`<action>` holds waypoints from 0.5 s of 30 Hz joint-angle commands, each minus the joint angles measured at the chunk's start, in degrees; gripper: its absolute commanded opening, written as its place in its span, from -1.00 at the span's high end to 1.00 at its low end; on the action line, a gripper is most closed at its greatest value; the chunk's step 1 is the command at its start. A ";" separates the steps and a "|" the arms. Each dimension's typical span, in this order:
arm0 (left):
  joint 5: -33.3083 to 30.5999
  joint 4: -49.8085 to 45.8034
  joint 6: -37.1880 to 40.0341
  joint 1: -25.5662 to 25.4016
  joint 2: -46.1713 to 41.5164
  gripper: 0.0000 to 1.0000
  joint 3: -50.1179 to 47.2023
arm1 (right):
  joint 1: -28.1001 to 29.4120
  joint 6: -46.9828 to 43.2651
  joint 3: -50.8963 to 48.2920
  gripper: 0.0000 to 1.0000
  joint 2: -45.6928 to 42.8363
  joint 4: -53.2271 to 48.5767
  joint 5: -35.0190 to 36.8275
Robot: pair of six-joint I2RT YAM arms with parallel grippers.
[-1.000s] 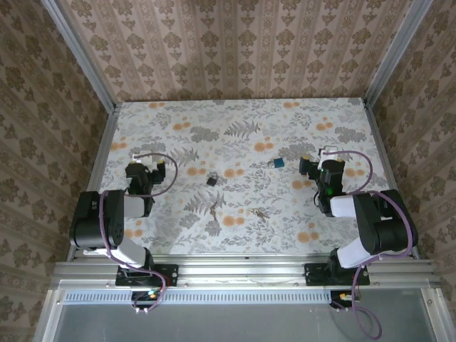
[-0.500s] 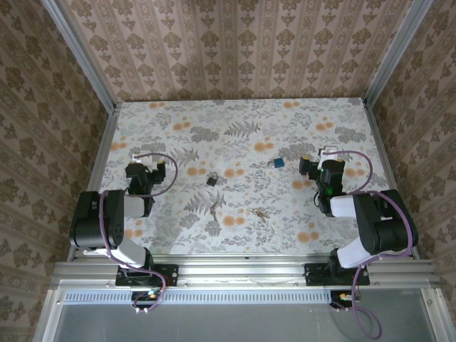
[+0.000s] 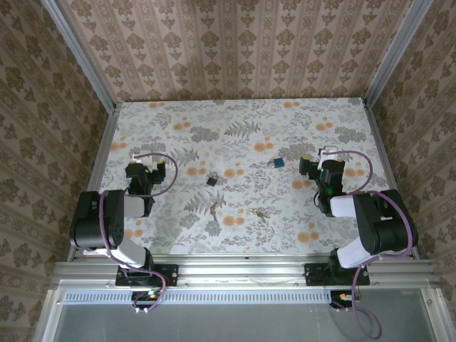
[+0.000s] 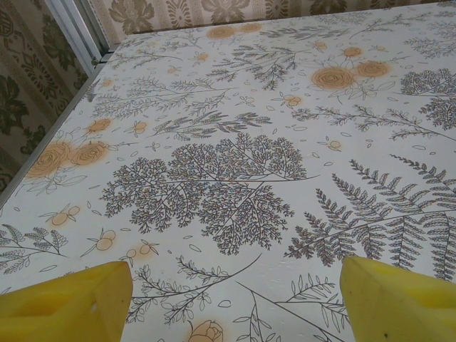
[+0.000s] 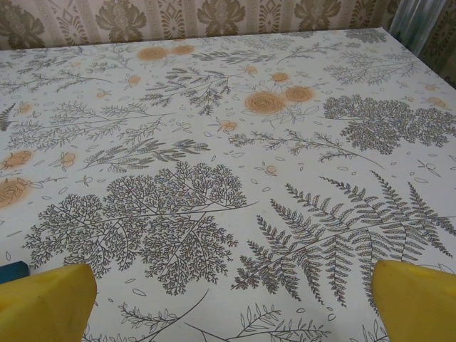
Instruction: Unlock with the key
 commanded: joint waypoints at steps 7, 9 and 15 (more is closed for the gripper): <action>-3.48 13.34 -3.73 2.04 -0.15 -1.00 -6.24 | 0.31 -0.30 0.53 -1.00 0.55 1.96 4.21; -2.86 5.84 -1.87 0.81 -0.27 -1.00 -2.18 | 0.36 -0.32 0.37 -1.00 0.45 1.98 4.03; -1.49 0.60 0.44 -0.60 -0.21 -1.00 0.76 | 0.31 -0.32 0.31 -1.00 0.54 2.16 4.08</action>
